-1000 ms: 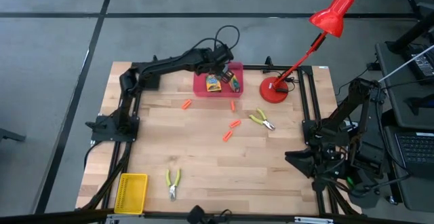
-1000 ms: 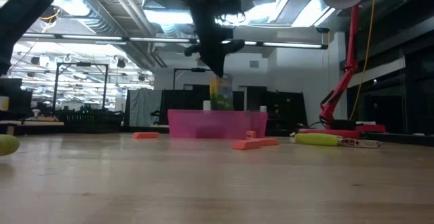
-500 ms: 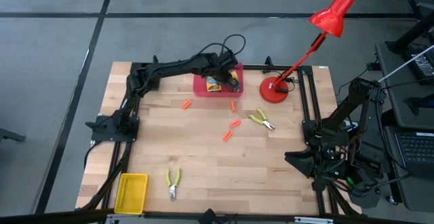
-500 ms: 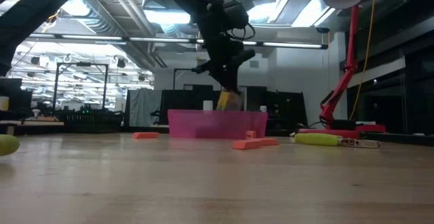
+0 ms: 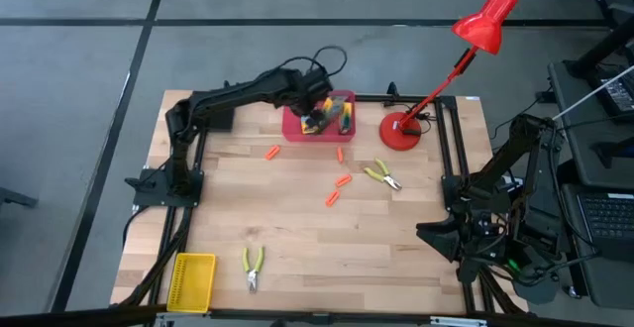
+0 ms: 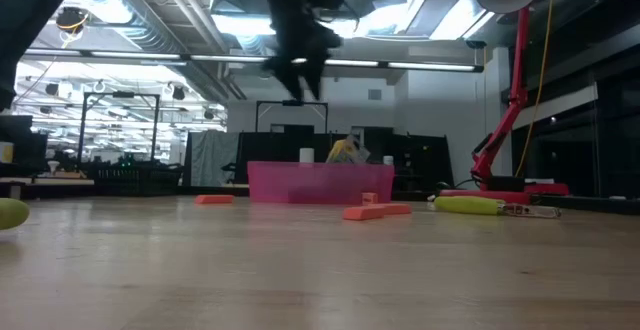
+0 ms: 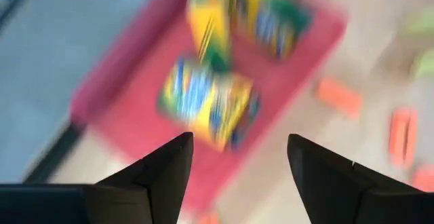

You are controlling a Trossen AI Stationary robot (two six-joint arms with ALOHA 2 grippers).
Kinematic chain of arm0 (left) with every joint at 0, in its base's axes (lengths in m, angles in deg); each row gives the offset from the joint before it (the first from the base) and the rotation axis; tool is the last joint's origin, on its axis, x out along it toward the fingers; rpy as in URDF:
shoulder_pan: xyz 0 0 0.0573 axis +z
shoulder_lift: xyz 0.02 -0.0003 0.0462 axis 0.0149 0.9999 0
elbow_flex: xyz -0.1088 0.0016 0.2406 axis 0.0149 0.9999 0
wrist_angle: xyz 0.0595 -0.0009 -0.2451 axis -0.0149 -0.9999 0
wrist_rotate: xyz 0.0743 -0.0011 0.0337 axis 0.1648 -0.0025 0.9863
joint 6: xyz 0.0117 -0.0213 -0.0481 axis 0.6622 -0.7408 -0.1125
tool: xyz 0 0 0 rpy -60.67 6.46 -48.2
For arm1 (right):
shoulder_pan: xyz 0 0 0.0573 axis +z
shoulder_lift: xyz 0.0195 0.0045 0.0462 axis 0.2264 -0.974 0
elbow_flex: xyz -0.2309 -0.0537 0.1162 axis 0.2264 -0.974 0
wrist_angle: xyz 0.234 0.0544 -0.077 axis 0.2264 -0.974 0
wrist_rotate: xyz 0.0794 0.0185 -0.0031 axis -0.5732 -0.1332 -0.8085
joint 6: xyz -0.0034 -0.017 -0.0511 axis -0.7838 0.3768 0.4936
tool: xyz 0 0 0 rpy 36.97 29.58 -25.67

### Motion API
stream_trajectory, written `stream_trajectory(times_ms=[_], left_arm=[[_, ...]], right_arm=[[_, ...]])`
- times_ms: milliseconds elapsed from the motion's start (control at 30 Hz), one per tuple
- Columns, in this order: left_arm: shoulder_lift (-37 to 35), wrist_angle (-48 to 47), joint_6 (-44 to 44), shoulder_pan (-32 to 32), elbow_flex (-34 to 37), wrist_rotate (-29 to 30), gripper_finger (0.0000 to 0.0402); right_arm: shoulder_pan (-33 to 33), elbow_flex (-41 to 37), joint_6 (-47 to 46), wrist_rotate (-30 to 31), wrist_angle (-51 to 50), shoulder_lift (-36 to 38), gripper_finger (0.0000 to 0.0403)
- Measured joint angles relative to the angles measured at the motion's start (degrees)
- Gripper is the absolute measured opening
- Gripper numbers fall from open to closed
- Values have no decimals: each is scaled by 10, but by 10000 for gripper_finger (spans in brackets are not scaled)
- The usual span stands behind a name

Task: Pick & Place School Supplies
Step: Put the orange eraser into the black bin

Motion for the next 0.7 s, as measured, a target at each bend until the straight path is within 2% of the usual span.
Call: stream_trajectory(times_ms=[133,267,400,533,700], left_arm=[[-4,-144,-35,-27,1,2,239],[-28,-186,-89,-76,32,3,239],[-88,-132,-172,-120,119,-6,238],[-166,-8,-247,-130,254,-52,228],[-210,89,-228,-98,391,-76,212]], right_arm=[[0,0,11,0,0,0,121],[1,0,21,-8,5,0,121],[4,0,45,-11,19,-2,121],[8,0,60,0,21,-3,121],[10,0,64,0,21,-3,121]])
